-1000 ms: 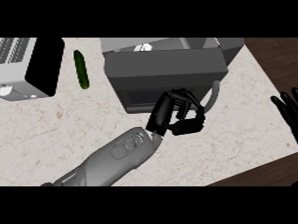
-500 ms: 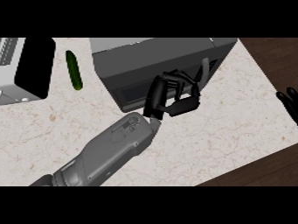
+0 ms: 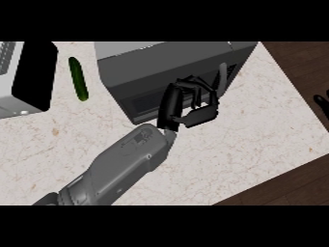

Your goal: Pick up the milk, place it into the microwave and close the microwave

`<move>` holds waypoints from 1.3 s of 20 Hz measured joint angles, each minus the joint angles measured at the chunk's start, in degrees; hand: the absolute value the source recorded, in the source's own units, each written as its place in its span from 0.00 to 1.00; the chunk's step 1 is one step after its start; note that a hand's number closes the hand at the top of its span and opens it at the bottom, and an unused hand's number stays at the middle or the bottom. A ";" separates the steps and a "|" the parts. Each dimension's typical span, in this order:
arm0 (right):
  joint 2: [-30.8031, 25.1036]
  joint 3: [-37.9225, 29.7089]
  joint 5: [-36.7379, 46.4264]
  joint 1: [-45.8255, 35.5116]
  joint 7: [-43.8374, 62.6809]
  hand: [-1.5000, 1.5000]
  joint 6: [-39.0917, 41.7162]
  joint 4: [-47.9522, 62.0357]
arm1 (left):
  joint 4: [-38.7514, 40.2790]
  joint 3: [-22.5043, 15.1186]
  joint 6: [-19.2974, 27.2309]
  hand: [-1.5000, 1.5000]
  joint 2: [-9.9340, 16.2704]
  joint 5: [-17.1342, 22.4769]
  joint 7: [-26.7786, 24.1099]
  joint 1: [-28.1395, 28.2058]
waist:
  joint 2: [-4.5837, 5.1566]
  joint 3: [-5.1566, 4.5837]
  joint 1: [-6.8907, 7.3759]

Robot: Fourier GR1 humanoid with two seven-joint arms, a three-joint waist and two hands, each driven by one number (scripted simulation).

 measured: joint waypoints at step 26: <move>-4.41 -2.46 -8.51 -2.88 5.60 0.00 -0.77 -1.76 | 2.20 -1.35 -0.22 1.00 0.00 6.63 -10.03 -0.59 | 0.37 0.27 -1.09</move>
